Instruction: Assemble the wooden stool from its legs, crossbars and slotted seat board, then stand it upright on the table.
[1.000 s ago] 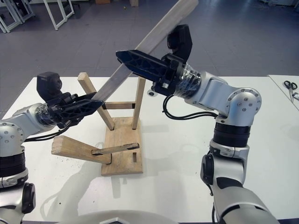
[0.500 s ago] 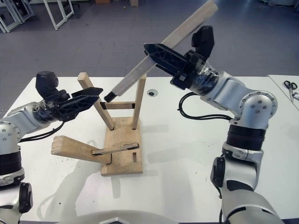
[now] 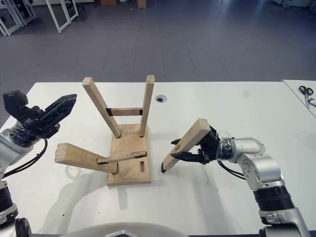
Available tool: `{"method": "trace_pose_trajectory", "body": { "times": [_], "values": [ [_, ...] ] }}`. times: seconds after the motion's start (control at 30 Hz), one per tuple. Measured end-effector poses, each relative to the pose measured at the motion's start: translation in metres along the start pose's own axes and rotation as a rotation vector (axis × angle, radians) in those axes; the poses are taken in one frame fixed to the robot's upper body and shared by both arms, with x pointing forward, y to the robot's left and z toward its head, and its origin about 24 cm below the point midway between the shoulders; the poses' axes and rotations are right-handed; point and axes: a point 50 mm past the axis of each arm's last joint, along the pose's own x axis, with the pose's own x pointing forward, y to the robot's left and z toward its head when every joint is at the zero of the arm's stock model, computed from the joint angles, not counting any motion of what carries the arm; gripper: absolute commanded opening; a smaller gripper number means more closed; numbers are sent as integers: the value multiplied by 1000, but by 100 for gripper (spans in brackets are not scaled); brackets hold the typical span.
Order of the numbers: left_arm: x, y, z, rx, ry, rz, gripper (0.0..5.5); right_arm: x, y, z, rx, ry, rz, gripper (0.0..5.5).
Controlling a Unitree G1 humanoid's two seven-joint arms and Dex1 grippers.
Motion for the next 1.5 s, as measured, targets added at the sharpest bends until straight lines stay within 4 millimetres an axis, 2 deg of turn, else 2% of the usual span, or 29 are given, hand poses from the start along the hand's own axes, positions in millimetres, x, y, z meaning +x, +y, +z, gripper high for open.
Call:
{"method": "trace_pose_trajectory", "body": {
  "times": [0.17, 0.33, 0.53, 0.77, 0.97, 1.1, 1.23, 1.33, 1.43, 1.5],
  "values": [
    [-3, 2, -9, -25, -2, 34, 395, 16, 3, 15, -120, -64, 70, 204],
    [-3, 3, -14, -38, -11, 45, 395, 24, 6, 22, -125, -101, 91, 204],
    [0, 4, -16, -41, 0, 43, 395, 39, 10, 6, -102, -100, 86, 204],
    [1, 4, -12, -27, 5, 43, 395, 36, 5, -7, -141, -77, 41, 204],
    [1, 2, -13, -13, 8, 58, 395, 34, 5, -2, -170, -22, 31, 204],
    [1, 2, -12, -2, -6, 74, 395, 43, 5, 1, -204, 50, 35, 204],
    [1, 1, -10, 3, -20, 75, 395, 53, -7, 7, -256, 102, -67, 204],
    [0, 0, 7, 63, -72, 112, 395, 57, -14, 9, -250, 130, -136, 204],
    [5, -5, 53, 231, -187, 200, 395, 62, -21, 8, -206, 177, -192, 204],
    [10, -9, 76, 308, -242, 271, 395, 62, -23, 5, -160, 204, -234, 204]
  ]
}}
